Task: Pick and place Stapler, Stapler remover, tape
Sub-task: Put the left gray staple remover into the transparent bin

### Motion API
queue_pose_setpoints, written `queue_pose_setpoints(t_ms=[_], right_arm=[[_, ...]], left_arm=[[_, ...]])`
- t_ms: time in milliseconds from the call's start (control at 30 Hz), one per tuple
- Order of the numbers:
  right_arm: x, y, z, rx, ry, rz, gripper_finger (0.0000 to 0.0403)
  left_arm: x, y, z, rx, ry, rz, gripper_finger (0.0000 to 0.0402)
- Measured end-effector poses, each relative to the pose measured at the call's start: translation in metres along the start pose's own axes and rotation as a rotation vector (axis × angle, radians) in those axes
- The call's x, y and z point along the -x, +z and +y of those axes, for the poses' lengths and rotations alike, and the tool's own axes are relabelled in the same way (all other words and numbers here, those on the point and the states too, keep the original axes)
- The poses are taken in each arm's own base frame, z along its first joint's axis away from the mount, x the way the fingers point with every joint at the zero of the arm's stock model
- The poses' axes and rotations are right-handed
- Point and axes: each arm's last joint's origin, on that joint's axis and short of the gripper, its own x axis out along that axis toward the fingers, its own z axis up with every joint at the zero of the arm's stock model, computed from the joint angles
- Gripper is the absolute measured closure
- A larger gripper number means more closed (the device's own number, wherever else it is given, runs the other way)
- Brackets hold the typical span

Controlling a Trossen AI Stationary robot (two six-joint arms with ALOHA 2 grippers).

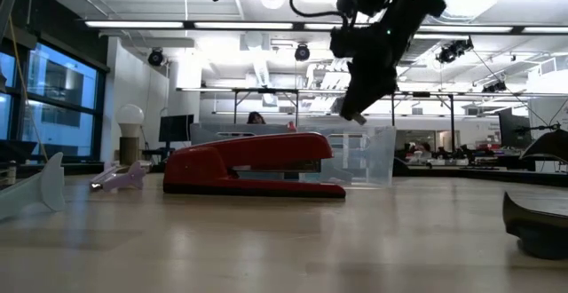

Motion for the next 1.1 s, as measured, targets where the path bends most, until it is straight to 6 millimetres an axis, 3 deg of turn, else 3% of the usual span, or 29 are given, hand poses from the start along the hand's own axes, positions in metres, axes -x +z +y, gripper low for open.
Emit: queue_pose_setpoints(t_ms=[200, 533, 1100], right_arm=[[-0.025, 0.003, -0.004, 0.202, 0.008, -0.005, 0.0306], [-0.061, -0.001, -0.018, 0.217, -0.048, 0.051, 0.0306], [-0.068, -0.001, -0.018, 0.207, -0.049, 0.050, 0.0255]], left_arm=[[0.000, 0.000, 0.000, 0.003, 0.000, 0.000, 0.0182], [0.000, 0.000, 0.000, 0.013, -0.001, 0.000, 0.0182], [0.000, 0.000, 0.000, 0.014, -0.001, 0.000, 0.0182]])
